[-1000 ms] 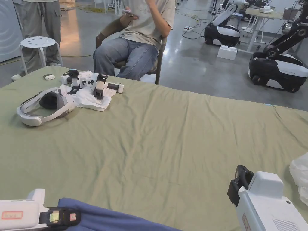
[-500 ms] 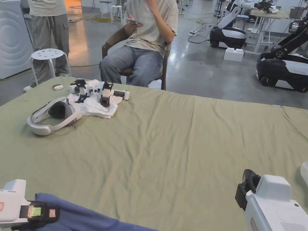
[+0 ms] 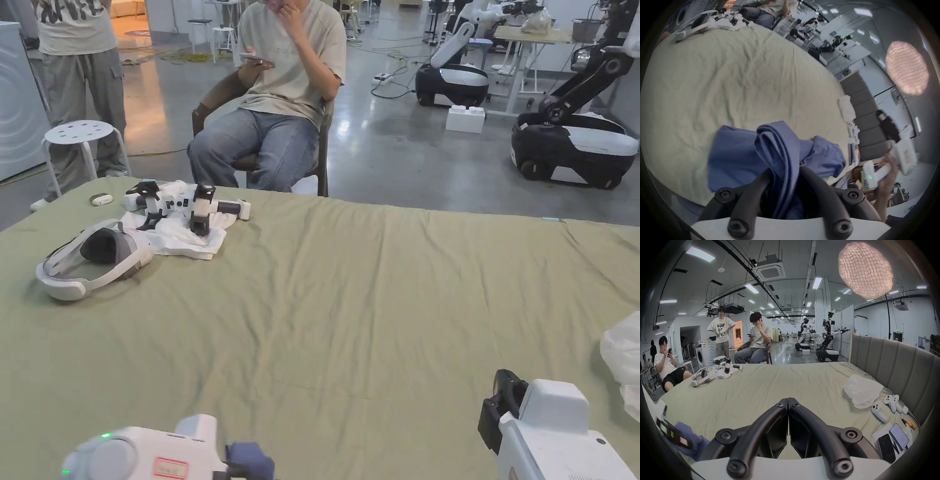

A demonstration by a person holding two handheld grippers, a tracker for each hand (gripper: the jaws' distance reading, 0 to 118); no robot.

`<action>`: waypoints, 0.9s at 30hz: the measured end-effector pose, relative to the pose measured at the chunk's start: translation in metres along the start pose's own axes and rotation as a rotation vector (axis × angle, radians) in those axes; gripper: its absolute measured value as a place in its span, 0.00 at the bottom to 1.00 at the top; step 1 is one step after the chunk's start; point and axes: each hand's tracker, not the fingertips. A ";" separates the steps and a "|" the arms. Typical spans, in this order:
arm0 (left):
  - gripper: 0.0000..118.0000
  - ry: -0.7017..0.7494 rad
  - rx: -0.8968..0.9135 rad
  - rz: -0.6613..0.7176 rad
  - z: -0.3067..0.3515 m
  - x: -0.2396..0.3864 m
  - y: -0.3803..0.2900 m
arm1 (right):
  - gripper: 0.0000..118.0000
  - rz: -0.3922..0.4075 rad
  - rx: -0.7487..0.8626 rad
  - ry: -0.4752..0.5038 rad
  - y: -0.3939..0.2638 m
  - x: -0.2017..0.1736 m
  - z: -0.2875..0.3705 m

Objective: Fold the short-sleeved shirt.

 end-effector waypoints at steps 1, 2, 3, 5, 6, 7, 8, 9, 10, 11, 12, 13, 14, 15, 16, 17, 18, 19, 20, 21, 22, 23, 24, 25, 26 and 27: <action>0.03 0.024 -0.015 -0.007 -0.013 0.006 -0.003 | 0.00 -0.001 -0.001 -0.003 -0.001 0.002 0.001; 0.03 0.056 -0.035 -0.029 -0.027 0.011 -0.005 | 0.00 -0.001 -0.003 -0.008 -0.002 0.005 0.002; 0.03 0.091 -0.050 -0.034 -0.038 0.014 -0.006 | 0.00 -0.002 -0.005 -0.015 -0.002 0.006 0.004; 0.03 0.143 -0.070 -0.054 -0.059 0.023 -0.011 | 0.00 -0.007 -0.008 -0.023 -0.004 0.011 0.006; 0.03 0.173 -0.076 -0.055 -0.069 0.025 -0.012 | 0.00 -0.009 -0.010 -0.029 -0.005 0.013 0.007; 0.04 0.196 -0.078 -0.055 -0.075 0.025 -0.013 | 0.00 -0.011 -0.012 -0.033 -0.005 0.015 0.007; 0.06 0.224 -0.083 -0.053 -0.082 0.026 -0.014 | 0.00 -0.013 -0.016 -0.038 -0.006 0.016 0.007; 0.10 0.228 -0.089 -0.055 -0.086 0.030 -0.017 | 0.00 -0.015 -0.019 -0.039 -0.007 0.018 0.008; 0.17 0.233 -0.095 -0.064 -0.090 0.032 -0.019 | 0.00 -0.017 -0.022 -0.041 -0.008 0.019 0.008; 0.17 0.249 -0.104 -0.077 -0.093 0.034 -0.021 | 0.00 -0.018 -0.024 -0.044 -0.009 0.020 0.008; 0.20 0.250 -0.103 -0.082 -0.093 0.035 -0.021 | 0.00 -0.018 -0.027 -0.045 -0.010 0.021 0.008; 0.26 0.226 -0.099 -0.082 -0.091 0.036 -0.021 | 0.00 -0.018 -0.028 -0.045 -0.010 0.022 0.008; 0.34 0.177 -0.101 -0.070 -0.088 0.039 -0.021 | 0.00 -0.019 -0.031 -0.046 -0.011 0.022 0.008; 0.43 0.169 -0.097 -0.065 -0.083 0.042 -0.020 | 0.00 -0.019 -0.034 -0.047 -0.011 0.022 0.008; 0.47 0.175 -0.090 -0.075 -0.078 0.047 -0.019 | 0.00 -0.019 -0.034 -0.047 -0.011 0.022 0.008; 0.47 0.186 -0.061 -0.137 -0.068 0.054 -0.017 | 0.00 -0.020 -0.034 -0.048 -0.011 0.023 0.009; 0.47 0.180 -0.027 -0.175 -0.057 0.059 -0.016 | 0.00 -0.020 -0.035 -0.048 -0.011 0.023 0.009; 0.46 0.172 -0.001 -0.176 -0.049 0.061 -0.014 | 0.00 -0.019 -0.036 -0.048 -0.011 0.023 0.009; 0.43 0.146 0.022 -0.141 -0.039 0.062 -0.011 | 0.00 -0.018 -0.037 -0.047 -0.011 0.023 0.010; 0.33 0.112 0.038 -0.119 -0.029 0.064 -0.008 | 0.00 -0.017 -0.037 -0.046 -0.011 0.023 0.010; 0.22 0.074 0.048 -0.109 -0.022 0.064 -0.006 | 0.00 -0.015 -0.037 -0.046 -0.011 0.024 0.010; 0.13 0.046 0.051 -0.108 -0.017 0.064 -0.004 | 0.00 -0.013 -0.037 -0.048 -0.011 0.023 0.010; 0.09 0.033 0.056 -0.104 -0.014 0.064 -0.004 | 0.00 -0.013 -0.038 -0.048 -0.011 0.023 0.010; 0.09 0.027 0.057 -0.106 -0.012 0.063 -0.002 | 0.00 -0.015 -0.040 -0.047 -0.012 0.023 0.010; 0.08 0.037 0.059 -0.113 -0.014 0.061 -0.003 | 0.00 -0.017 -0.043 -0.047 -0.012 0.023 0.010; 0.07 0.068 0.054 -0.118 -0.018 0.059 -0.003 | 0.00 -0.017 -0.047 -0.046 -0.013 0.023 0.010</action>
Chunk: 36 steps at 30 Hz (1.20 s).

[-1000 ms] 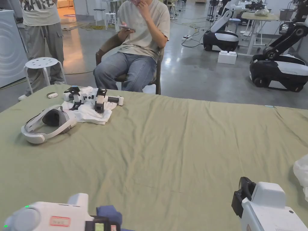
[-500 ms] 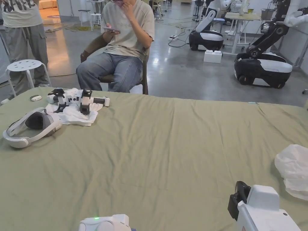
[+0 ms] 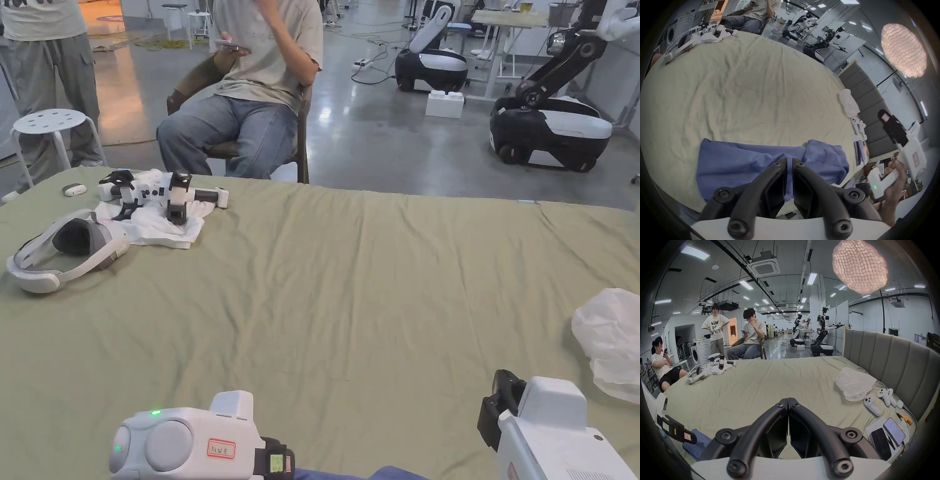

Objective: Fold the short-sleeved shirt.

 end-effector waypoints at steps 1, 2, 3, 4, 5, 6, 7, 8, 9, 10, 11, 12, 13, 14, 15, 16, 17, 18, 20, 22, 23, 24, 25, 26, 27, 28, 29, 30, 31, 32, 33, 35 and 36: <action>0.06 0.042 -0.016 -0.005 -0.005 -0.003 -0.002 | 0.00 0.000 -0.002 0.001 -0.001 0.000 0.000; 0.04 0.077 -0.031 -0.011 -0.011 -0.005 -0.005 | 0.00 0.000 -0.003 0.001 -0.001 0.000 0.000; 0.03 0.096 -0.050 -0.017 -0.018 -0.008 -0.009 | 0.00 0.002 -0.004 0.001 -0.002 0.000 0.001; 0.03 0.100 -0.074 -0.022 -0.025 -0.011 -0.012 | 0.00 0.004 -0.007 0.002 -0.003 0.000 0.000; 0.03 0.106 -0.115 -0.017 -0.034 -0.014 -0.017 | 0.00 0.006 -0.010 0.004 -0.004 -0.001 0.000; 0.02 0.120 -0.167 -0.018 -0.044 -0.018 -0.023 | 0.00 0.008 -0.012 0.004 -0.004 -0.001 0.001; 0.02 0.121 -0.199 -0.026 -0.051 -0.018 -0.028 | 0.00 0.011 -0.014 0.003 -0.005 -0.001 0.001; 0.02 0.108 -0.226 -0.033 -0.057 -0.017 -0.034 | 0.00 0.014 -0.015 0.005 -0.005 -0.002 0.001; 0.02 0.067 -0.240 -0.035 -0.061 -0.016 -0.040 | 0.00 0.017 -0.016 0.005 -0.005 -0.002 0.001; 0.02 0.013 -0.251 -0.021 -0.064 -0.016 -0.044 | 0.00 0.018 -0.018 0.004 -0.006 -0.002 0.001; 0.02 -0.044 -0.262 0.003 -0.067 -0.015 -0.047 | 0.00 0.019 -0.019 0.002 -0.006 -0.002 0.001; 0.02 -0.071 -0.258 0.021 -0.070 -0.013 -0.050 | 0.00 0.018 -0.021 0.001 -0.007 -0.002 0.000; 0.02 -0.090 -0.247 0.014 -0.072 -0.011 -0.053 | 0.00 0.018 -0.024 0.001 -0.007 -0.001 0.000; 0.02 -0.090 -0.243 -0.013 -0.074 -0.010 -0.055 | 0.00 0.018 -0.025 0.001 -0.008 -0.001 0.000; 0.02 -0.083 -0.237 -0.026 -0.077 -0.009 -0.058 | 0.00 0.019 -0.027 0.000 -0.008 -0.002 -0.001; 0.02 -0.080 -0.230 -0.031 -0.080 -0.010 -0.060 | 0.00 0.019 -0.028 -0.001 -0.008 -0.002 -0.001; 0.02 -0.075 -0.228 -0.033 -0.083 -0.011 -0.062 | 0.00 0.019 -0.027 -0.001 -0.008 -0.002 -0.001; 0.02 -0.079 -0.213 -0.023 -0.084 -0.013 -0.063 | 0.00 0.019 -0.028 -0.002 -0.008 -0.002 -0.001; 0.02 -0.134 -0.181 0.000 -0.085 -0.014 -0.063 | 0.00 0.019 -0.027 -0.001 -0.008 -0.002 -0.001; 0.02 -0.127 -0.160 -0.013 -0.087 -0.015 -0.063 | 0.00 0.020 -0.028 -0.001 -0.008 -0.003 -0.002; 0.02 -0.129 -0.157 -0.019 -0.088 -0.015 -0.063 | 0.00 0.021 -0.029 0.000 -0.007 -0.003 -0.002; 0.02 -0.130 -0.157 -0.021 -0.089 -0.015 -0.063 | 0.00 0.022 -0.030 0.002 -0.007 -0.004 -0.002; 0.02 -0.131 -0.160 -0.015 -0.087 -0.015 -0.062 | 0.00 0.023 -0.030 0.003 -0.007 -0.004 -0.003; 0.02 -0.136 -0.162 -0.008 -0.084 -0.016 -0.061 | 0.00 0.023 -0.030 0.004 -0.006 -0.005 -0.002; 0.02 -0.143 -0.162 -0.008 -0.078 -0.017 -0.059 | 0.00 0.024 -0.028 0.005 -0.006 -0.005 -0.002; 0.03 -0.149 -0.157 -0.009 -0.071 -0.019 -0.056 | 0.00 0.026 -0.024 0.005 -0.005 -0.005 -0.002; 0.03 -0.147 -0.137 -0.011 -0.059 -0.022 -0.052 | 0.00 0.031 -0.017 0.006 -0.003 -0.006 -0.001; 0.03 -0.147 -0.113 -0.015 -0.048 -0.026 -0.048 | 0.00 0.034 -0.013 0.006 -0.002 -0.006 -0.001; 0.04 -0.155 -0.071 -0.013 -0.033 -0.035 -0.042 | 0.00 0.036 -0.008 0.007 0.000 -0.006 -0.001; 0.07 -0.156 -0.036 0.004 -0.019 -0.046 -0.037 | 0.00 0.035 0.002 0.009 0.001 -0.006 0.000; 0.14 -0.150 -0.010 0.014 -0.007 -0.059 -0.032 | 0.00 0.034 0.016 0.010 0.002 -0.006 0.000; 0.25 -0.105 0.038 0.023 0.016 -0.088 -0.023 | 0.00 0.038 0.029 0.006 0.005 -0.007 0.000; 0.34 -0.085 0.056 0.029 0.024 -0.101 -0.021 | 0.00 0.036 0.036 0.010 0.006 -0.007 0.001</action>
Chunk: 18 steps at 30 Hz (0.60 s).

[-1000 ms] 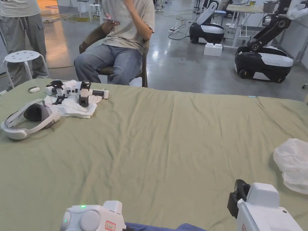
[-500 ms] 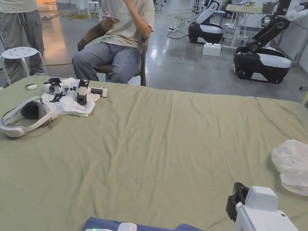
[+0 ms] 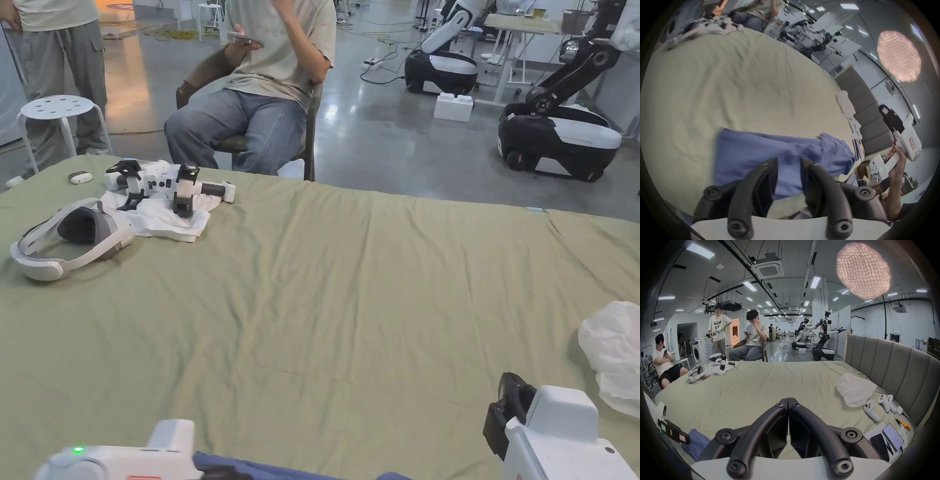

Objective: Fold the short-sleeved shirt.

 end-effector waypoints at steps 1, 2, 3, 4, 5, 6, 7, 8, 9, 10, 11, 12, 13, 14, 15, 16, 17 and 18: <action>0.41 0.029 0.019 0.019 0.010 -0.018 0.003 | 0.00 -0.002 0.004 0.003 0.002 0.000 0.000; 0.48 0.045 0.024 0.036 0.016 -0.032 0.006 | 0.00 -0.003 0.005 0.004 0.003 -0.001 -0.001; 0.56 0.042 0.022 0.043 0.021 -0.045 0.006 | 0.00 -0.004 0.005 0.009 0.004 -0.002 -0.002; 0.59 0.038 0.018 0.051 0.024 -0.060 0.006 | 0.00 -0.004 0.007 0.011 0.004 -0.003 -0.002; 0.60 0.028 0.022 0.064 0.025 -0.074 0.004 | 0.00 -0.002 0.008 0.012 0.005 -0.004 -0.002; 0.60 0.014 0.024 0.077 0.025 -0.084 0.003 | 0.00 0.001 0.008 0.015 0.005 -0.006 -0.002; 0.60 0.012 0.009 0.093 0.023 -0.094 0.000 | 0.00 0.002 0.006 0.018 0.005 -0.007 -0.003; 0.60 -0.008 0.002 0.109 0.020 -0.103 -0.003 | 0.00 0.001 0.005 0.021 0.004 -0.008 -0.003; 0.61 -0.040 -0.010 0.131 0.015 -0.111 -0.007 | 0.00 0.000 0.004 0.022 0.004 -0.009 -0.003; 0.61 -0.061 -0.020 0.157 0.008 -0.118 -0.011 | 0.00 -0.001 0.002 0.022 0.003 -0.010 -0.004; 0.61 -0.092 -0.036 0.194 0.001 -0.125 -0.016 | 0.00 -0.003 0.000 0.023 0.003 -0.011 -0.004; 0.61 -0.121 -0.050 0.223 -0.004 -0.129 -0.021 | 0.00 -0.005 -0.003 0.024 0.002 -0.011 -0.004; 0.61 -0.181 0.003 0.231 -0.004 -0.133 -0.025 | 0.00 -0.006 -0.006 0.025 0.002 -0.012 -0.004; 0.61 -0.241 0.046 0.248 -0.005 -0.134 -0.027 | 0.00 -0.007 -0.008 0.025 0.002 -0.012 -0.004; 0.61 -0.286 0.056 0.287 -0.008 -0.137 -0.028 | 0.00 -0.007 -0.008 0.024 0.001 -0.013 -0.004; 0.60 -0.333 0.044 0.350 -0.014 -0.141 -0.029 | 0.00 -0.006 -0.009 0.024 0.000 -0.013 -0.004; 0.59 -0.363 0.016 0.397 -0.020 -0.143 -0.031 | 0.00 -0.005 -0.010 0.023 0.000 -0.013 -0.004; 0.58 -0.394 0.003 0.417 -0.028 -0.148 -0.031 | 0.00 -0.004 -0.014 0.023 -0.001 -0.013 -0.004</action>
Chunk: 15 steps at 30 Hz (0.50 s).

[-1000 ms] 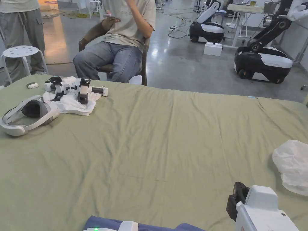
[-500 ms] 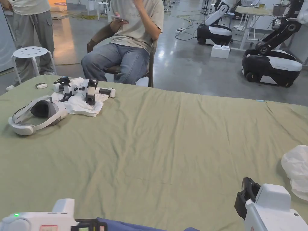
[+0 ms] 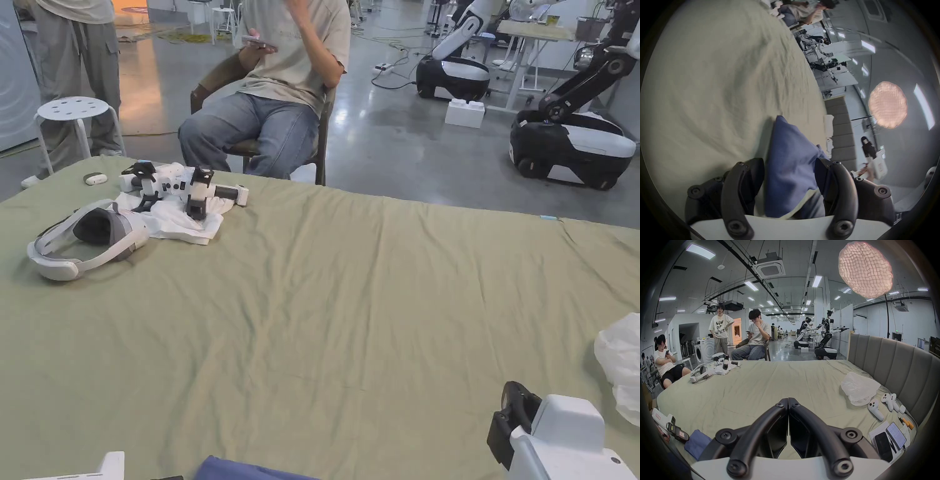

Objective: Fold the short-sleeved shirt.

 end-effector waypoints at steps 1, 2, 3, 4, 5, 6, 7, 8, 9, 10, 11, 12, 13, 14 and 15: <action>0.53 -0.019 -0.004 -0.004 -0.005 -0.001 -0.001 | 0.00 -0.003 -0.003 0.001 0.000 0.000 0.000; 0.45 -0.010 -0.007 -0.017 -0.010 -0.001 -0.002 | 0.00 -0.005 -0.005 0.001 -0.001 0.000 -0.001; 0.35 0.000 -0.013 -0.027 -0.015 0.001 -0.002 | 0.00 -0.006 -0.008 -0.001 -0.002 0.000 -0.001; 0.16 0.052 -0.024 -0.061 -0.021 0.004 -0.004 | 0.00 -0.007 -0.012 -0.001 -0.002 0.000 -0.001; 0.11 0.085 -0.031 -0.091 -0.025 0.005 -0.006 | 0.00 -0.008 -0.015 0.000 -0.003 0.000 -0.002; 0.10 0.095 -0.031 -0.102 -0.026 0.006 -0.008 | 0.00 -0.009 -0.015 -0.001 -0.003 -0.001 -0.001; 0.08 0.061 -0.011 -0.090 -0.024 0.007 -0.008 | 0.00 -0.008 -0.018 -0.002 -0.003 -0.001 -0.001; 0.07 0.028 0.011 -0.072 -0.020 0.007 -0.009 | 0.00 -0.005 -0.020 -0.003 -0.003 -0.001 -0.001; 0.07 0.003 0.016 -0.062 -0.016 0.009 -0.009 | 0.00 -0.003 -0.020 -0.003 -0.003 -0.001 -0.001; 0.06 -0.017 0.040 -0.083 -0.011 0.014 -0.010 | 0.00 0.001 -0.021 -0.002 -0.003 -0.001 -0.001; 0.06 -0.044 0.052 -0.123 -0.007 0.021 -0.012 | 0.00 0.003 -0.023 -0.002 -0.003 0.000 -0.002; 0.06 -0.051 0.054 -0.157 -0.002 0.026 -0.012 | 0.00 0.003 -0.025 -0.002 -0.003 0.000 -0.002; 0.06 -0.039 0.056 -0.165 0.001 0.035 -0.012 | 0.00 0.001 -0.027 -0.001 -0.003 0.001 -0.003; 0.06 -0.036 0.054 -0.168 0.004 0.042 -0.011 | 0.00 0.000 -0.028 -0.001 -0.003 0.001 -0.003; 0.06 -0.032 0.057 -0.176 0.008 0.049 -0.010 | 0.00 0.002 -0.029 -0.002 -0.003 0.001 -0.004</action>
